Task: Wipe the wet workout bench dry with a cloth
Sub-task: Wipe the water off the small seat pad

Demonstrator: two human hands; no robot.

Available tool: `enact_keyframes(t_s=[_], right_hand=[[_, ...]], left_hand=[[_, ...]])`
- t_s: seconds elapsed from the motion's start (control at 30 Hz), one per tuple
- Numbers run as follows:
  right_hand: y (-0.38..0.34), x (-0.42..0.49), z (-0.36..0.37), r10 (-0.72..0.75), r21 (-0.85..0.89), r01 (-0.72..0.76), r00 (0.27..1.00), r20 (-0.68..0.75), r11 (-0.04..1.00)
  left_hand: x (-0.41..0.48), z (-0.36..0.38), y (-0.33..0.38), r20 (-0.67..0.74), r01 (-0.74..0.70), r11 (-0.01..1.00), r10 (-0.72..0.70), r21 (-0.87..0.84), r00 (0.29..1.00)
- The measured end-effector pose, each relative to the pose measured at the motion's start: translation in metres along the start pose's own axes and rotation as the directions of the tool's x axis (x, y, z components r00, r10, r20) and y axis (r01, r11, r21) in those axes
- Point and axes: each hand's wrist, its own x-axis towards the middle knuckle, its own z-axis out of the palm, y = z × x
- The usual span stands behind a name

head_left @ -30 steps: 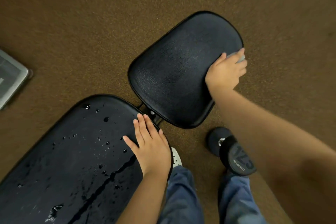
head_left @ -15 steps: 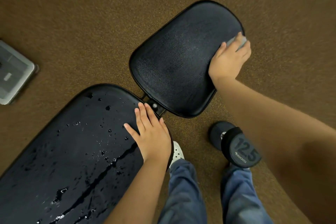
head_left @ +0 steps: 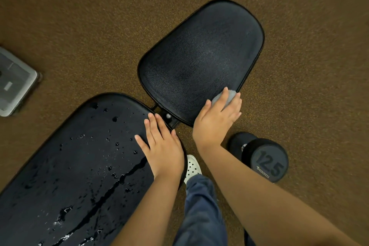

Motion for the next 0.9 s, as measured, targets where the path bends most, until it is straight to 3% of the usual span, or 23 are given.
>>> enact_keyframes(t_s=[0.3, 0.5, 0.9], right_hand=[[0.004, 0.020, -0.003, -0.060, -0.097, 0.062, 0.998, 0.020, 0.993], [-0.006, 0.091, -0.009, -0.135, -0.211, 0.132, 0.991, 0.001, 0.968], [-0.022, 0.180, -0.023, -0.338, -0.294, 0.373, 0.927, 0.165, 0.880]], left_hand=[[0.000, 0.002, 0.001, -0.002, 0.006, 1.000, -0.006, 0.018, 1.000], [0.000, 0.000, 0.003, 0.009, 0.006, 1.000, -0.006, 0.012, 1.000], [0.001, -0.004, 0.001, 0.014, -0.009, 1.000, 0.009, 0.007, 1.000]])
